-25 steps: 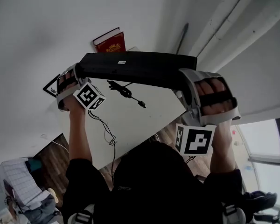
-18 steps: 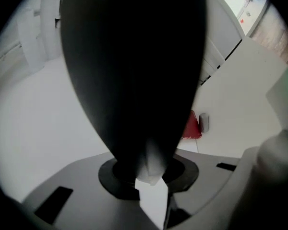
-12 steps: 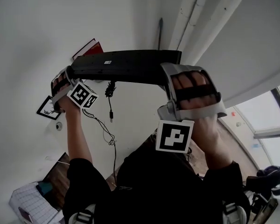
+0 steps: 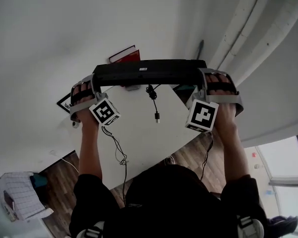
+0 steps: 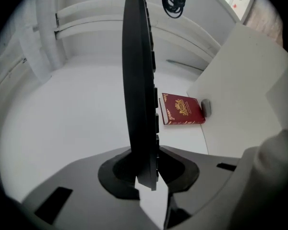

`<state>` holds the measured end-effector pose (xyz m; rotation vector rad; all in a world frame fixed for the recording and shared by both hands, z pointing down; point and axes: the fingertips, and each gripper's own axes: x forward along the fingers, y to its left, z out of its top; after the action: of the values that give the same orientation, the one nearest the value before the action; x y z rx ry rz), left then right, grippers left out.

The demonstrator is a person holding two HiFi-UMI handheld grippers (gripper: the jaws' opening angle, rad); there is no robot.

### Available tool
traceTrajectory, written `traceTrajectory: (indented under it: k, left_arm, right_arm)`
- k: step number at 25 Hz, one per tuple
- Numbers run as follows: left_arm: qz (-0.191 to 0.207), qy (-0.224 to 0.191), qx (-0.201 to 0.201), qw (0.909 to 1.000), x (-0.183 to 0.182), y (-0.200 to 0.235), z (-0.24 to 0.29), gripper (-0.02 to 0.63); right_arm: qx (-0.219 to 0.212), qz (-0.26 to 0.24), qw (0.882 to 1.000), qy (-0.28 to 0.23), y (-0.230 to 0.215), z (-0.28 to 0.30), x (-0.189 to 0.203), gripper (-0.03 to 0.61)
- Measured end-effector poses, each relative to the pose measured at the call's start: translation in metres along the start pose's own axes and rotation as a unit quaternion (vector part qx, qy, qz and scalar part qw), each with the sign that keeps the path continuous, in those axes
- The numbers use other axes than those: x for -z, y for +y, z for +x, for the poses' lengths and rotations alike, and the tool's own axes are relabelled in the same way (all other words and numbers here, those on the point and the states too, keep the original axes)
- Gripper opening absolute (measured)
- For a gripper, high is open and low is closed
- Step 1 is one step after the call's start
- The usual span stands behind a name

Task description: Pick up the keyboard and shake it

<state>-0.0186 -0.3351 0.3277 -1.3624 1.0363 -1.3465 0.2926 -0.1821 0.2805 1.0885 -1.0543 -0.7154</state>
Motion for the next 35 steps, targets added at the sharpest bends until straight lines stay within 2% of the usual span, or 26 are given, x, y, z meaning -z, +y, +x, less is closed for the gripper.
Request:
traceTrajectory:
  k: [4,8,11,13,16,18,20,24,27,31,35]
  left_arm:
    - [0.006,0.016,-0.007,0.9998,0.022,0.001,-0.022,0.092]
    - [0.009,0.057,-0.011,0.9983,0.065,0.014,-0.058,0.095]
    - [0.016,0.075,-0.011,0.9970,0.079,0.011,-0.082,0.095]
    - [0.017,0.092,-0.009,0.9956,0.086,0.003,-0.091,0.095]
    - [-0.006,0.114,0.006,0.9935,0.106,-0.011,-0.107,0.094]
    - [-0.024,0.127,0.020,0.9914,0.127,-0.021,-0.124,0.094]
    - [-0.023,0.143,0.020,0.9892,0.139,-0.024,-0.143,0.092]
    - [0.004,0.167,0.001,0.9859,0.130,-0.012,-0.176,0.092]
    - [0.015,0.193,-0.008,0.9811,0.136,0.001,-0.203,0.094]
    - [0.017,0.225,-0.001,0.9743,0.146,0.010,-0.238,0.094]
    - [0.026,0.239,0.003,0.9708,0.139,0.010,-0.266,0.094]
  right_arm:
    - [0.019,-0.026,0.999,-0.018,0.000,0.042,-0.008,0.089]
    - [0.014,-0.041,0.997,-0.068,-0.008,0.076,-0.052,0.087]
    - [0.018,-0.044,0.994,-0.099,-0.005,0.098,-0.078,0.087]
    - [0.019,-0.047,0.990,-0.130,-0.002,0.114,-0.098,0.087]
    - [0.020,-0.055,0.981,-0.184,-0.001,0.124,-0.143,0.087]
    - [0.022,-0.064,0.976,-0.207,0.001,0.121,-0.174,0.089]
    - [0.026,-0.068,0.971,-0.226,0.003,0.121,-0.198,0.089]
    - [0.026,-0.079,0.961,-0.265,0.008,0.138,-0.225,0.089]
    - [0.029,-0.074,0.951,-0.298,0.001,0.132,-0.262,0.089]
    - [0.041,-0.072,0.942,-0.325,-0.010,0.118,-0.312,0.089]
    - [0.029,-0.055,0.933,-0.354,-0.019,0.087,-0.347,0.089]
